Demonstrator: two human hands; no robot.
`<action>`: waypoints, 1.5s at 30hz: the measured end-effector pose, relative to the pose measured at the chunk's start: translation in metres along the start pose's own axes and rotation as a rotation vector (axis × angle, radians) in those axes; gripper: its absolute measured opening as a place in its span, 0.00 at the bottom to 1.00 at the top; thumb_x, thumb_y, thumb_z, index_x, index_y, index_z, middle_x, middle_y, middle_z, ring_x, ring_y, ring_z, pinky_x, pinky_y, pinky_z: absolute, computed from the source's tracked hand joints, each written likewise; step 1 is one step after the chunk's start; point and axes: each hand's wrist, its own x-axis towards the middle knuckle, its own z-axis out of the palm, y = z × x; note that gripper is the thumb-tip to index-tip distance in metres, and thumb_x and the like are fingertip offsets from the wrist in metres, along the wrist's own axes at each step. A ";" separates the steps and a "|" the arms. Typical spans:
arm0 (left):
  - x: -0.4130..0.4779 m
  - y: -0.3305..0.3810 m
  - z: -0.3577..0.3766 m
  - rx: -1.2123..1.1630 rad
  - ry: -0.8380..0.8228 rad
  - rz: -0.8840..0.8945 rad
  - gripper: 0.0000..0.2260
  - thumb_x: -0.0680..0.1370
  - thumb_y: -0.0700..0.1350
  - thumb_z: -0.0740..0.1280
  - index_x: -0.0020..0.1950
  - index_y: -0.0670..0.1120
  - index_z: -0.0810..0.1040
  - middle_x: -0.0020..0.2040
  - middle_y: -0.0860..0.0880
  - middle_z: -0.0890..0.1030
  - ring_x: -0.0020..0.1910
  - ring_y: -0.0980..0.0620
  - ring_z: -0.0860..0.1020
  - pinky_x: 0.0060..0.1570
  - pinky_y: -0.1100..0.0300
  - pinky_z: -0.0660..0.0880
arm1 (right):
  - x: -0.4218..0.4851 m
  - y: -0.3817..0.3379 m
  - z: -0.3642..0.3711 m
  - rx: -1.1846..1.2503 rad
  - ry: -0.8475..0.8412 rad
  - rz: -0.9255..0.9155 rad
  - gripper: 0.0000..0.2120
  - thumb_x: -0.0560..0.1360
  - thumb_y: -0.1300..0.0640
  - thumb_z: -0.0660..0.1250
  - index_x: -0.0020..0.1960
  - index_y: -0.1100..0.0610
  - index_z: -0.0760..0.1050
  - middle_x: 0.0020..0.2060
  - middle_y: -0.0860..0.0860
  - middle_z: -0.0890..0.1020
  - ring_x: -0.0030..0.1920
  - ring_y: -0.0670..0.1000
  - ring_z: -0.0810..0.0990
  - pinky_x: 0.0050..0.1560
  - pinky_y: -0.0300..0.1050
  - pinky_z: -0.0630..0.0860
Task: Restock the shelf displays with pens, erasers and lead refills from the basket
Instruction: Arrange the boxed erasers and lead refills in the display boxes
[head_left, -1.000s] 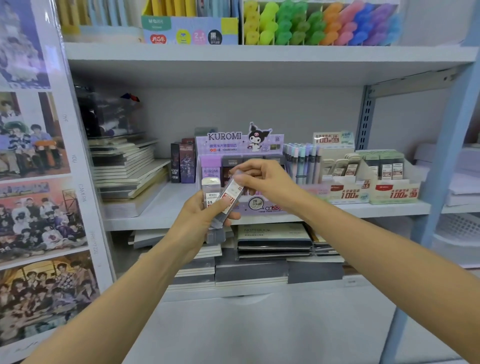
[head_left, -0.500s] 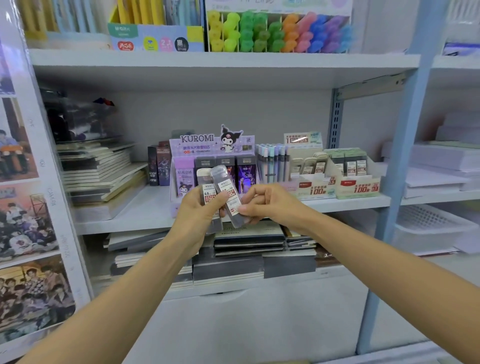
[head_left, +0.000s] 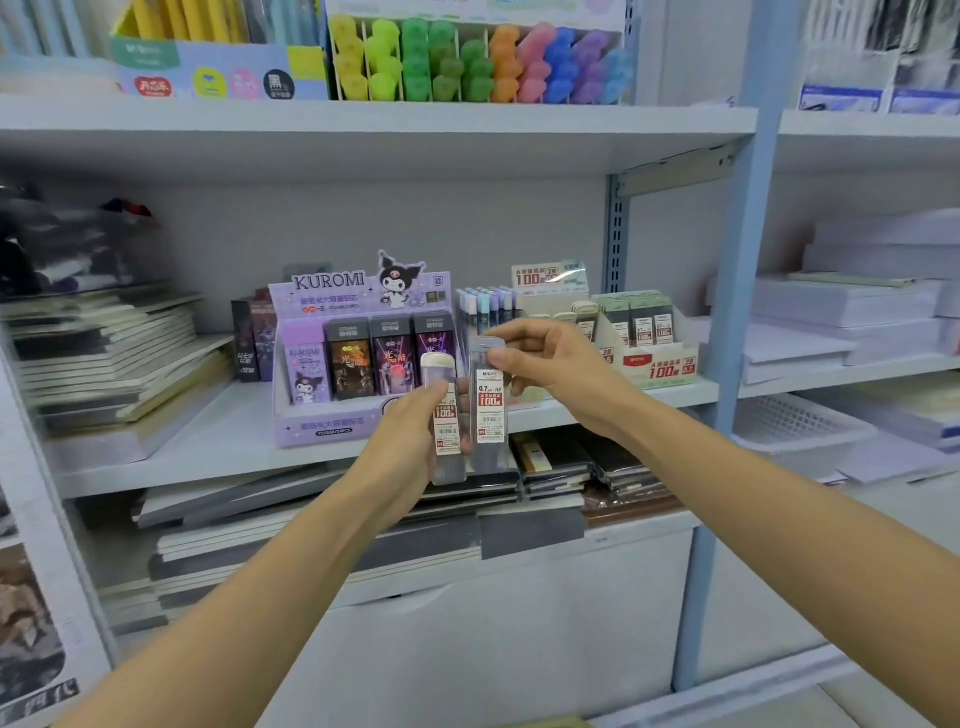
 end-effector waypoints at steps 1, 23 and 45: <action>0.003 -0.002 0.002 0.024 -0.009 -0.007 0.18 0.85 0.49 0.52 0.63 0.44 0.77 0.53 0.46 0.85 0.50 0.50 0.83 0.51 0.53 0.78 | -0.002 0.000 -0.006 0.011 0.003 0.008 0.08 0.75 0.62 0.70 0.55 0.57 0.80 0.43 0.52 0.84 0.41 0.50 0.81 0.38 0.39 0.78; 0.057 -0.040 0.073 1.094 0.021 0.615 0.20 0.79 0.46 0.64 0.71 0.50 0.67 0.70 0.52 0.68 0.69 0.54 0.65 0.68 0.61 0.58 | -0.027 -0.006 -0.141 -0.236 0.272 -0.046 0.08 0.81 0.62 0.60 0.57 0.55 0.74 0.55 0.54 0.81 0.53 0.49 0.82 0.52 0.40 0.79; 0.097 -0.076 0.065 1.836 0.010 0.605 0.35 0.80 0.54 0.58 0.80 0.47 0.42 0.80 0.49 0.41 0.75 0.46 0.29 0.72 0.38 0.33 | 0.029 0.044 -0.179 -0.738 0.232 0.120 0.08 0.80 0.58 0.63 0.59 0.53 0.74 0.53 0.52 0.81 0.53 0.53 0.81 0.53 0.55 0.80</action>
